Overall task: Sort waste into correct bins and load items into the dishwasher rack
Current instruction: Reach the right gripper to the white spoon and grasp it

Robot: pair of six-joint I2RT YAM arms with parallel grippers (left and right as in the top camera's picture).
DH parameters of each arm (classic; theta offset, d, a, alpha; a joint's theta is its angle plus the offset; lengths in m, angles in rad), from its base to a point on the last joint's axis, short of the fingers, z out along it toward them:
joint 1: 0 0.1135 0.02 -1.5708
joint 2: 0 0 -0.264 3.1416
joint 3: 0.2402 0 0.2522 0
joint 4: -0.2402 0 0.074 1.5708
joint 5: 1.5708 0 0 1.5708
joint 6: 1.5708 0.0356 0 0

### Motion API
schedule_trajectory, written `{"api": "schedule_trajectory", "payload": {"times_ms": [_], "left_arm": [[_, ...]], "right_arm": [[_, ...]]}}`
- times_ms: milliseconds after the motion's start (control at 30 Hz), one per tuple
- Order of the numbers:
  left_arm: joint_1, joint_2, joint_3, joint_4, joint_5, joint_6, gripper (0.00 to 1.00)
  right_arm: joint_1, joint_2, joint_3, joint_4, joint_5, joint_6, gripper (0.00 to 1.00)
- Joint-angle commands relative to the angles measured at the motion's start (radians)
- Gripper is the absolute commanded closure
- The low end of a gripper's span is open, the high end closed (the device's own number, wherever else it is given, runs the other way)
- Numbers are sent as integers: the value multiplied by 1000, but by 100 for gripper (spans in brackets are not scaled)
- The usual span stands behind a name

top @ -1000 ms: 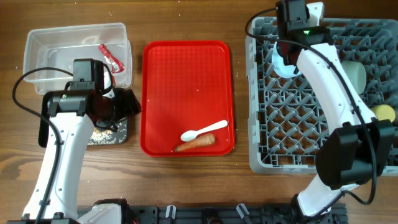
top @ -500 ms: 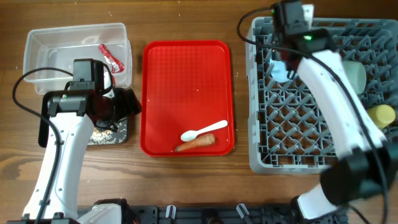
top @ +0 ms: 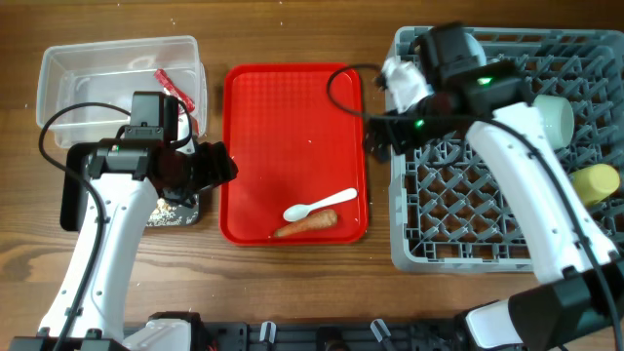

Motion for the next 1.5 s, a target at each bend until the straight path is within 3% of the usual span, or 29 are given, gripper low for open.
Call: {"api": "schedule_trajectory", "payload": {"times_ms": [0, 233, 467, 867, 1033, 1467], "left_arm": [[-3, 10, 12, -2, 4, -2, 16], [71, 9, 12, -16, -91, -141, 16], [221, 9, 12, -39, -93, -155, 12], [247, 9, 12, -42, -93, -154, 10], [247, 9, 12, -42, -93, -154, 9], [247, 9, 12, -44, -93, -154, 9]], "right_arm": [[65, 38, -101, 25, -35, -110, 5], [231, 115, -262, 316, 187, -101, 8], [303, 277, -268, 402, 266, -111, 14], [398, 367, -279, 388, 285, -134, 12], [398, 323, -276, 367, 288, -82, 10], [407, 272, -285, 313, 207, -170, 7]]}}
